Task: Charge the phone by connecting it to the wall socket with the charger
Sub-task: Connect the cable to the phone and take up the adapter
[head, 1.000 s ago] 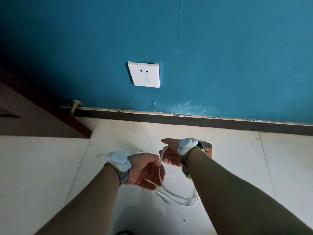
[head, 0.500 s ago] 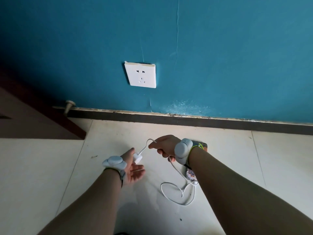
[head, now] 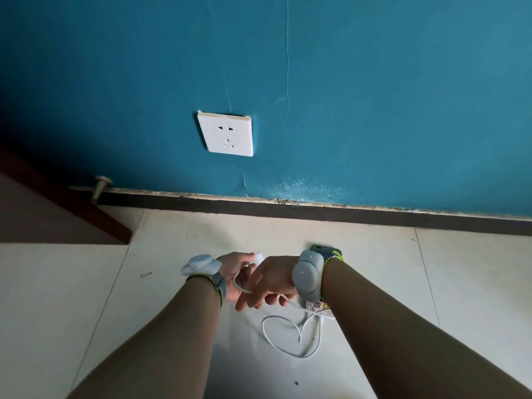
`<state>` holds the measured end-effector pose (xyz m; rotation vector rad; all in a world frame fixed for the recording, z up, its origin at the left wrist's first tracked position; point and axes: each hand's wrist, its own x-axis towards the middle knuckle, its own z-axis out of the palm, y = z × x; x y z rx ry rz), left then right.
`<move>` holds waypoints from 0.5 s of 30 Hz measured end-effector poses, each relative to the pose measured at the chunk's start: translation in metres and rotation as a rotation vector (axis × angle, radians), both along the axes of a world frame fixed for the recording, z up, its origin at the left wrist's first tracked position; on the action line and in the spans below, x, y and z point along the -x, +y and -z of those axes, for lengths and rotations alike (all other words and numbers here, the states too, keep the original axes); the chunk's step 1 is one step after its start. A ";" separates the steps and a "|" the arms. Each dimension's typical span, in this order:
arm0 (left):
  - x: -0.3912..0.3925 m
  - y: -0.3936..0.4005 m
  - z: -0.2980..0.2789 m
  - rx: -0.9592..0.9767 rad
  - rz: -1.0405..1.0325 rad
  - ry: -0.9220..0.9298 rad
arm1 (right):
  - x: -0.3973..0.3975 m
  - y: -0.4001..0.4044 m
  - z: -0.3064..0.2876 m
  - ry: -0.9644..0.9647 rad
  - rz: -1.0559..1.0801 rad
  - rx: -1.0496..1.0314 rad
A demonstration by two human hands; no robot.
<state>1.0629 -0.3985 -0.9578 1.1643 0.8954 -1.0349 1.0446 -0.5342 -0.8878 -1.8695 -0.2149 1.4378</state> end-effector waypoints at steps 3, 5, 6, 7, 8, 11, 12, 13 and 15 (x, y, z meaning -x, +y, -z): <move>-0.002 0.001 0.006 0.079 -0.204 -0.011 | 0.005 -0.001 0.006 0.049 -0.023 0.069; -0.003 0.002 0.003 0.109 -0.222 -0.057 | 0.007 -0.006 0.015 0.065 0.101 0.083; -0.005 0.004 0.001 0.106 -0.211 -0.098 | 0.006 -0.009 0.019 0.089 0.224 0.053; -0.005 0.004 -0.002 0.098 -0.192 -0.145 | 0.004 -0.015 0.023 0.124 0.385 0.001; -0.006 0.005 -0.004 0.101 -0.188 -0.183 | 0.000 -0.021 0.027 0.165 0.554 -0.056; -0.010 0.006 -0.015 0.213 -0.209 -0.255 | -0.011 -0.039 0.035 0.297 0.860 -0.206; -0.011 0.006 -0.019 0.237 -0.213 -0.285 | -0.013 -0.041 0.037 0.325 0.914 -0.262; -0.013 0.006 -0.021 0.252 -0.227 -0.317 | -0.016 -0.042 0.040 0.337 0.977 -0.319; -0.015 0.006 -0.024 0.251 -0.254 -0.390 | -0.022 -0.039 0.042 0.312 1.100 -0.406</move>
